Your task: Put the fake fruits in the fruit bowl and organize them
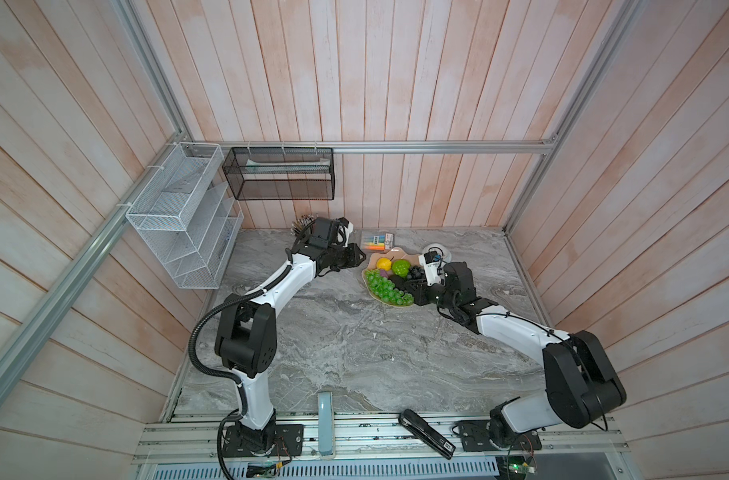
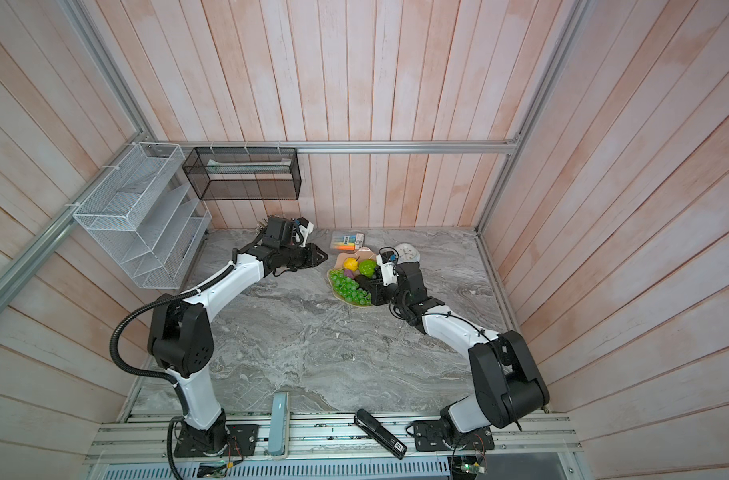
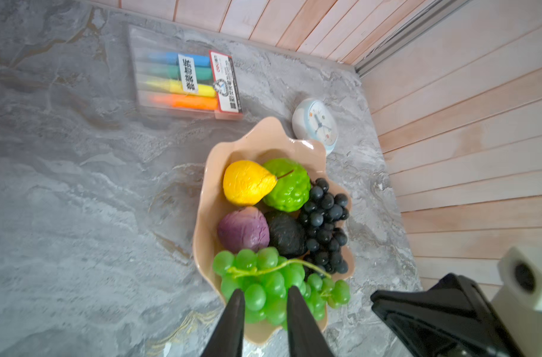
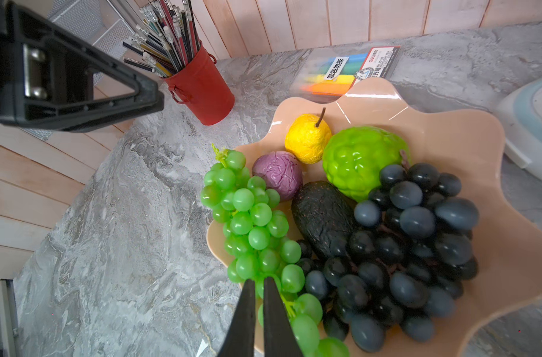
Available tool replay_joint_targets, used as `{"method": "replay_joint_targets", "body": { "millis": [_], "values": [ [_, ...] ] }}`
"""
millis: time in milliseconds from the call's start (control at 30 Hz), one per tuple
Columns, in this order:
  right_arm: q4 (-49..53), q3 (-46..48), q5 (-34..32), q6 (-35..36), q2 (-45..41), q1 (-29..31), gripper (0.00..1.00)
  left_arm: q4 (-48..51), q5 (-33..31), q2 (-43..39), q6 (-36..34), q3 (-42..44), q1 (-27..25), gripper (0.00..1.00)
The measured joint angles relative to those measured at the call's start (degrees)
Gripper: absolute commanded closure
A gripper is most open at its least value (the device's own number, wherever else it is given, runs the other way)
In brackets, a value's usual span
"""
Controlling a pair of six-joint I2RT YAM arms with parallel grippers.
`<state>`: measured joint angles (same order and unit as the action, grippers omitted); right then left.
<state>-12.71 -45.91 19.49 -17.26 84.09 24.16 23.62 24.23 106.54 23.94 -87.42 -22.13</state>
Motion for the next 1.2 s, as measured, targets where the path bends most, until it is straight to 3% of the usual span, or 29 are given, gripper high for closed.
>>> {"method": "replay_joint_targets", "body": {
  "millis": [100,233,367,433,467,533,600,633,767,933,1200],
  "values": [
    [2.75,0.52,-0.81,0.98,-1.57,-0.24,0.90,-0.09,-1.75,-3.04,0.02,6.12,-1.31,0.83],
    [7.02,0.57,-3.08,2.51,-5.66,-0.68,0.82,0.94,-4.26,-8.41,0.00,14.49,-2.45,0.80],
    [10.60,0.59,-6.01,4.44,-11.08,-2.45,0.63,1.46,-9.66,-19.06,-0.52,22.91,-1.79,0.57],
    [10.88,0.83,-7.08,4.90,-13.86,-4.81,0.49,0.87,-12.48,-25.22,-1.03,26.23,-0.74,0.36],
    [10.56,1.25,-7.89,5.29,-15.58,-6.51,0.42,0.00,-14.19,-28.52,-1.27,27.91,0.20,0.30],
    [9.03,2.38,-10.36,5.57,-18.64,-9.49,0.27,-2.40,-17.38,-34.14,-2.03,31.04,2.56,0.27],
    [5.77,4.52,-14.10,6.75,-21.68,-11.45,0.06,-6.16,-19.71,-38.40,-3.78,34.51,5.18,0.20],
    [2.73,6.43,-16.11,8.02,-23.39,-11.96,0.02,-8.26,-21.11,-40.15,-5.38,36.48,6.58,0.00],
    [-9.27,14.12,-20.57,14.78,-26.38,-12.94,0.02,-16.22,-24.57,-43.06,-9.62,43.28,12.20,0.00],
    [-18.03,16.87,-22.40,18.43,-21.86,-17.11,0.02,-28.92,-27.19,-42.42,-12.07,53.42,20.33,0.00],
    [-34.71,29.20,-24.13,17.86,-14.62,-23.10,0.02,-51.82,-31.32,-33.57,-19.30,67.21,20.96,0.00]
  ]
}}
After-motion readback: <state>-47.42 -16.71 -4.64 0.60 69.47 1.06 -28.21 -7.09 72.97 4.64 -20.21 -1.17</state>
